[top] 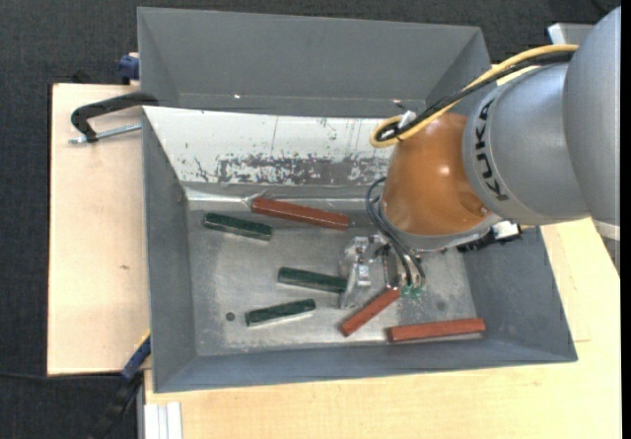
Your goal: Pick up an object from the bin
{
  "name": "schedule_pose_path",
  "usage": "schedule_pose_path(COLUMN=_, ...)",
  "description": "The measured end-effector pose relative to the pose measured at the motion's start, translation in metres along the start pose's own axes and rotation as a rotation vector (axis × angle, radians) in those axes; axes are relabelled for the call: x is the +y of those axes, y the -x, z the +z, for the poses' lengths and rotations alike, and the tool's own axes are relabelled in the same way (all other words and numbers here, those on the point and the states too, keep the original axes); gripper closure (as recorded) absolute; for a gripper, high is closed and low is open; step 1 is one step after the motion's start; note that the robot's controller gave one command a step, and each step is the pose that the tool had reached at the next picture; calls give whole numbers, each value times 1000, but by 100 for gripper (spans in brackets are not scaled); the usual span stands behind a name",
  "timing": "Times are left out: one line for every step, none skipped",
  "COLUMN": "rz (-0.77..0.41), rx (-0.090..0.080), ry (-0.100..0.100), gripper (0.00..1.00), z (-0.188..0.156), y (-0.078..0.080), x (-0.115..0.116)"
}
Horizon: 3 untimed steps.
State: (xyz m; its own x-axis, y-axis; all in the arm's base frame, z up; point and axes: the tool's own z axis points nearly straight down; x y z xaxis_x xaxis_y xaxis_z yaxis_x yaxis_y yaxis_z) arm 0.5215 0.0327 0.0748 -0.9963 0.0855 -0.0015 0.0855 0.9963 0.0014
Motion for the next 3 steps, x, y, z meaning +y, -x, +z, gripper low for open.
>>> schedule_pose_path(rz=-16, rx=-5, ry=0, gripper=100, z=-152, y=-3, x=-6)
schedule_pose_path(rz=-17, rx=-3, ry=0, gripper=0, z=-152, y=-4, x=-6)
schedule_pose_path(rz=-17, rx=-3, ry=0, gripper=0, z=-152, y=-4, x=-6)
